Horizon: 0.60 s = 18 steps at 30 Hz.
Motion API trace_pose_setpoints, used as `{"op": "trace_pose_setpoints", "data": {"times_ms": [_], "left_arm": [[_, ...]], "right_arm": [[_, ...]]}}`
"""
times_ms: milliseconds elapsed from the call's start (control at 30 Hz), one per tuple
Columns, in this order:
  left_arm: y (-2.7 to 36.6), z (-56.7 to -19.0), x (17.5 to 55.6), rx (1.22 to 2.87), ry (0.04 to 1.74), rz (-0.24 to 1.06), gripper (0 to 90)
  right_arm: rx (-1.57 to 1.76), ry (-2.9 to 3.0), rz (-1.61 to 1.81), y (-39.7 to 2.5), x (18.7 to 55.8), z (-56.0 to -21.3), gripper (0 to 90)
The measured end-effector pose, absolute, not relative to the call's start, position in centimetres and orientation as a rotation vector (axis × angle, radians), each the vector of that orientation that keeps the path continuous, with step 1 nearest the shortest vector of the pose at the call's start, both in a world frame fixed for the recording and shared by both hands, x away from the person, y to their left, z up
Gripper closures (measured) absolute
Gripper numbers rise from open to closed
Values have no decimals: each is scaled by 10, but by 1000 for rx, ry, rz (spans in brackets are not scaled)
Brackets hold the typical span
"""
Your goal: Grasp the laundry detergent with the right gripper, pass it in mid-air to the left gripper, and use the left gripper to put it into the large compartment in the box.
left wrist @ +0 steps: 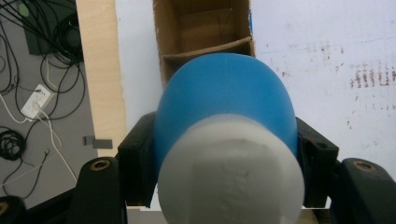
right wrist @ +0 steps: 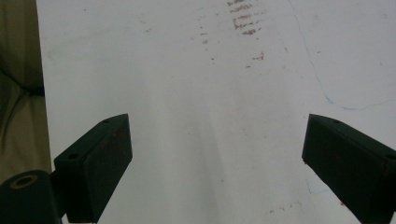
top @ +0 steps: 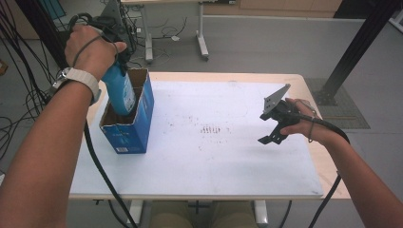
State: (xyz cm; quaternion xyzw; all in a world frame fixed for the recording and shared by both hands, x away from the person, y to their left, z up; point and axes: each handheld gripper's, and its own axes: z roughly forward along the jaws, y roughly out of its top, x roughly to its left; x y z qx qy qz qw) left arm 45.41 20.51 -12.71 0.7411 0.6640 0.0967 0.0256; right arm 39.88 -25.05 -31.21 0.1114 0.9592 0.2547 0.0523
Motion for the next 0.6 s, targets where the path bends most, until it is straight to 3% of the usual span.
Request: {"op": "trace_pose_setpoints", "data": {"times_ms": [600], "left_arm": [[213,-166,454,2282,2044,304,373]], "right_arm": [[363,2923,773,-253,398,-317,88]]}}
